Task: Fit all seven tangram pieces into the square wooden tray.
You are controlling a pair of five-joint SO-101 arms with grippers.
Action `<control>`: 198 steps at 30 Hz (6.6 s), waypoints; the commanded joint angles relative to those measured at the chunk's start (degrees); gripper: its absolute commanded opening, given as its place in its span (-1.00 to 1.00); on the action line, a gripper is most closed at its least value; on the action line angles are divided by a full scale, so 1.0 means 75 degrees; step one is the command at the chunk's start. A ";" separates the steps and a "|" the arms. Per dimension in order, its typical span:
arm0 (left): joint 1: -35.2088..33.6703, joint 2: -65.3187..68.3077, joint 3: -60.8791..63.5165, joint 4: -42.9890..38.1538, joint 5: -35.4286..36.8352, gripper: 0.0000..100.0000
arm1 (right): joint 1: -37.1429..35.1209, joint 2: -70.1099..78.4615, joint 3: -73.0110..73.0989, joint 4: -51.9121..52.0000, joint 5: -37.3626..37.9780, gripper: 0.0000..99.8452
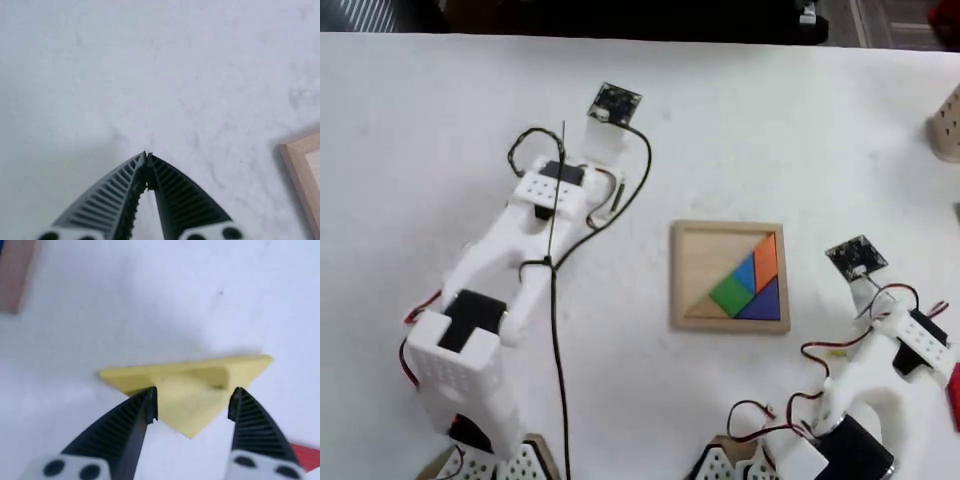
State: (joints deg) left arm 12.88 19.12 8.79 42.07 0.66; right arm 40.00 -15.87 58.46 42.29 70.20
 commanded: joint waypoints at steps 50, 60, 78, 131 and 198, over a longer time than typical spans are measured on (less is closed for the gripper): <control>0.0041 0.0334 -0.0199 -0.0316 -0.0234 -0.95 | -0.0193 0.0533 -0.1852 0.1307 -0.0012 -0.53; -0.0205 0.0358 -0.0105 -0.0316 -0.0234 -0.95 | -0.0018 0.0346 -0.2274 0.3569 -0.3388 -0.53; -0.0252 0.0346 -0.0117 -0.0305 -0.0223 -0.95 | 0.0428 -0.2549 0.1078 0.2538 -0.4442 -0.53; -0.0322 0.0404 -0.0164 -0.0375 -0.0223 -0.95 | -0.0182 0.1799 -0.3599 0.2491 0.7642 -0.53; -0.0322 0.0404 -0.0164 -0.0375 -0.0223 -0.95 | -0.0170 0.2948 -0.2930 0.2221 0.4056 -0.38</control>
State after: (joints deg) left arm 11.30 22.55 8.79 40.66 0.66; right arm 38.24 4.70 37.10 60.84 99.03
